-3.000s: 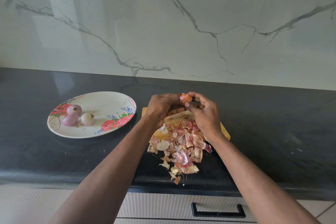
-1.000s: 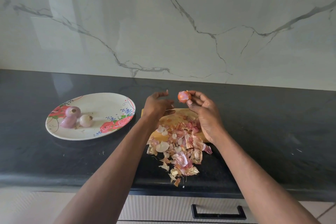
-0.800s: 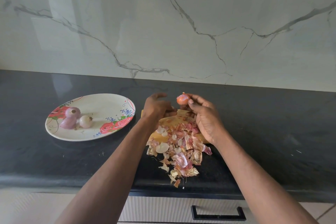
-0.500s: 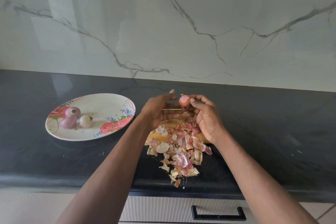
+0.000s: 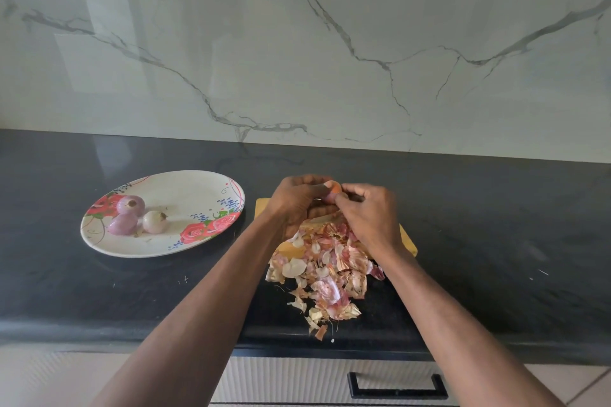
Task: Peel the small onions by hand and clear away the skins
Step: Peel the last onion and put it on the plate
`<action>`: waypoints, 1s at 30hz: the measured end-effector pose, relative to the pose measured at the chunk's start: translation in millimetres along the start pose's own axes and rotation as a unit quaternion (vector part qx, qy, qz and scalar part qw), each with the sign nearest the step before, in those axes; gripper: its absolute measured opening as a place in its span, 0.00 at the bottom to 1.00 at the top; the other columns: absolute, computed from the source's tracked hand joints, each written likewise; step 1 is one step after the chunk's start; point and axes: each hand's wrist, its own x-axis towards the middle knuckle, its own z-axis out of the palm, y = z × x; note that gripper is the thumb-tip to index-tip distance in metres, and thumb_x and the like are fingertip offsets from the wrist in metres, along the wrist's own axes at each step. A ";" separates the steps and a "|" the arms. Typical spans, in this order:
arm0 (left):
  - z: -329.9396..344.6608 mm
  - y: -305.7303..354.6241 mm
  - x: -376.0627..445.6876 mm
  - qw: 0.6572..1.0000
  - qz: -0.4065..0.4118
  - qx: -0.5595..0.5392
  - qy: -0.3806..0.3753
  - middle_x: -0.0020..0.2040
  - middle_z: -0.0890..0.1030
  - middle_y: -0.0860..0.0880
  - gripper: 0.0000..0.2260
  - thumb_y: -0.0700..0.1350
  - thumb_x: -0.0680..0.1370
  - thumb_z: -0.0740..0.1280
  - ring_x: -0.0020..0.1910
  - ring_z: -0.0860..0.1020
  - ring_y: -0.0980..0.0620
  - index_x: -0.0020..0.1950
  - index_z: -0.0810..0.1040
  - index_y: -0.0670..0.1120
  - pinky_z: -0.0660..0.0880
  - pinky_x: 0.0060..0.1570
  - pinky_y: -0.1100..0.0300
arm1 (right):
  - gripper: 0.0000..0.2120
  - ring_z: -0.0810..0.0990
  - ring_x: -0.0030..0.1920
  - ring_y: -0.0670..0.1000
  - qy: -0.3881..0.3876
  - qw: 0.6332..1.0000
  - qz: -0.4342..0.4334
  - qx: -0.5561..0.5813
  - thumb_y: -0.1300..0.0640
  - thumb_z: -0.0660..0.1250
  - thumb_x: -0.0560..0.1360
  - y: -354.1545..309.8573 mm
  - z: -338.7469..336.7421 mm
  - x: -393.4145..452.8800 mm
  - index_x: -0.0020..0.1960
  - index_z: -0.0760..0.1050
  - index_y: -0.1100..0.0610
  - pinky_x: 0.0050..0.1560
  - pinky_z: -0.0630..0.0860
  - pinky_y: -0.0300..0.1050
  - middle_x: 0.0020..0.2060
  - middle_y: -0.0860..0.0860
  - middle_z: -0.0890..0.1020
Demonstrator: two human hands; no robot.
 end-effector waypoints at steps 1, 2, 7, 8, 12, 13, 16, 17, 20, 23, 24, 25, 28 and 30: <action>0.9 -0.7 0.3 1.000 0.010 0.009 0.002 0.47 0.83 0.39 0.05 0.34 0.80 0.67 0.41 0.84 0.49 0.55 0.80 0.35 0.83 0.41 0.59 | 0.05 0.84 0.33 0.47 0.011 1.000 -0.018 -0.016 0.55 0.74 0.76 1.7 1.4 0.1 0.48 0.87 0.55 0.28 0.80 0.49 0.36 0.46 0.86; 2.0 -1.2 0.8 1.000 0.018 0.018 0.005 0.47 0.83 0.39 0.05 0.34 0.80 0.67 0.41 0.84 0.48 0.54 0.80 0.35 0.83 0.41 0.59 | 0.06 0.83 0.32 0.50 0.024 0.998 -0.039 -0.033 0.54 0.74 0.76 3.7 3.0 0.2 0.47 0.87 0.56 0.28 0.79 0.51 0.35 0.49 0.85; 6.1 -4.7 1.3 0.998 0.041 0.045 0.016 0.45 0.84 0.39 0.04 0.35 0.80 0.68 0.41 0.84 0.47 0.52 0.81 0.36 0.84 0.44 0.57 | 0.09 0.77 0.29 0.54 0.088 0.989 -0.083 -0.089 0.55 0.74 0.76 11.5 10.3 0.6 0.41 0.86 0.60 0.26 0.72 0.55 0.30 0.53 0.80; 6.5 -5.4 1.5 0.998 0.044 0.049 0.020 0.45 0.84 0.39 0.04 0.35 0.80 0.68 0.42 0.83 0.46 0.52 0.81 0.35 0.84 0.45 0.56 | 0.08 0.77 0.29 0.54 0.094 0.988 -0.081 -0.091 0.56 0.75 0.76 11.6 10.8 1.0 0.41 0.86 0.60 0.26 0.73 0.55 0.31 0.53 0.80; 8.6 -7.2 2.2 0.999 0.031 0.034 0.023 0.46 0.82 0.36 0.07 0.37 0.81 0.67 0.44 0.82 0.42 0.54 0.81 0.34 0.84 0.47 0.54 | 0.02 0.80 0.33 0.49 0.091 0.991 -0.062 -0.078 0.60 0.75 0.74 11.6 9.1 3.3 0.43 0.86 0.58 0.30 0.77 0.53 0.36 0.50 0.84; 9.1 -6.7 1.7 0.999 0.024 0.022 0.023 0.46 0.82 0.36 0.07 0.37 0.81 0.67 0.43 0.83 0.43 0.53 0.80 0.34 0.84 0.45 0.55 | 0.03 0.81 0.34 0.48 0.087 0.992 -0.059 -0.074 0.60 0.75 0.75 11.5 7.8 3.2 0.44 0.86 0.58 0.32 0.78 0.52 0.36 0.50 0.84; 7.4 -2.5 -0.3 0.999 0.002 -0.031 0.037 0.44 0.83 0.35 0.08 0.37 0.81 0.67 0.37 0.84 0.43 0.55 0.78 0.32 0.84 0.41 0.55 | 0.05 0.83 0.41 0.40 0.068 0.998 0.000 -0.009 0.62 0.72 0.77 7.0 4.5 3.6 0.49 0.86 0.57 0.40 0.79 0.38 0.39 0.45 0.85; 6.3 -0.9 -0.5 0.998 -0.004 -0.053 0.040 0.44 0.83 0.34 0.08 0.36 0.82 0.66 0.37 0.84 0.43 0.56 0.77 0.31 0.84 0.40 0.55 | 0.06 0.82 0.43 0.37 0.067 0.997 0.027 0.017 0.62 0.70 0.78 5.2 3.3 4.5 0.51 0.86 0.57 0.43 0.78 0.34 0.41 0.43 0.84; 3.7 2.4 -2.2 0.996 -0.010 -0.086 0.035 0.43 0.84 0.33 0.08 0.37 0.83 0.64 0.36 0.85 0.42 0.55 0.76 0.32 0.84 0.38 0.56 | 0.06 0.83 0.46 0.39 0.066 0.995 0.045 0.059 0.60 0.70 0.78 1.0 1.1 6.8 0.52 0.86 0.56 0.48 0.78 0.34 0.43 0.43 0.86; 2.9 2.6 -1.2 0.995 -0.002 -0.086 0.046 0.46 0.83 0.34 0.07 0.35 0.82 0.64 0.35 0.84 0.45 0.57 0.76 0.32 0.83 0.36 0.58 | 0.08 0.85 0.42 0.44 0.031 0.997 0.025 0.064 0.51 0.74 0.76 -1.8 1.1 4.1 0.50 0.87 0.54 0.40 0.81 0.41 0.40 0.44 0.87; 3.2 2.1 0.0 0.995 0.000 -0.084 0.049 0.48 0.82 0.35 0.07 0.35 0.82 0.65 0.34 0.84 0.45 0.57 0.76 0.32 0.83 0.36 0.58 | 0.09 0.85 0.41 0.45 0.030 0.998 0.023 0.053 0.49 0.74 0.75 -1.5 1.4 3.0 0.50 0.87 0.53 0.38 0.81 0.43 0.40 0.44 0.87; 3.4 1.4 0.8 0.996 0.003 -0.080 0.048 0.49 0.82 0.35 0.06 0.35 0.82 0.65 0.35 0.84 0.46 0.56 0.75 0.33 0.83 0.37 0.58 | 0.09 0.85 0.40 0.45 0.036 0.998 0.023 0.044 0.50 0.74 0.75 -1.2 1.7 2.8 0.50 0.87 0.54 0.37 0.81 0.45 0.41 0.45 0.87; 3.7 0.2 2.6 0.997 0.014 -0.070 0.037 0.45 0.83 0.37 0.05 0.35 0.81 0.66 0.38 0.85 0.45 0.56 0.73 0.35 0.84 0.43 0.54 | 0.04 0.85 0.41 0.43 0.055 0.996 0.035 0.054 0.57 0.74 0.76 -1.1 1.5 5.0 0.47 0.87 0.55 0.43 0.81 0.43 0.39 0.45 0.87; 4.0 0.1 2.7 0.997 0.018 -0.065 0.034 0.42 0.83 0.38 0.06 0.33 0.81 0.66 0.38 0.85 0.47 0.56 0.72 0.37 0.84 0.43 0.54 | 0.06 0.85 0.39 0.44 0.055 0.995 0.056 0.070 0.60 0.72 0.76 -2.1 0.8 4.9 0.44 0.88 0.54 0.42 0.81 0.41 0.36 0.45 0.87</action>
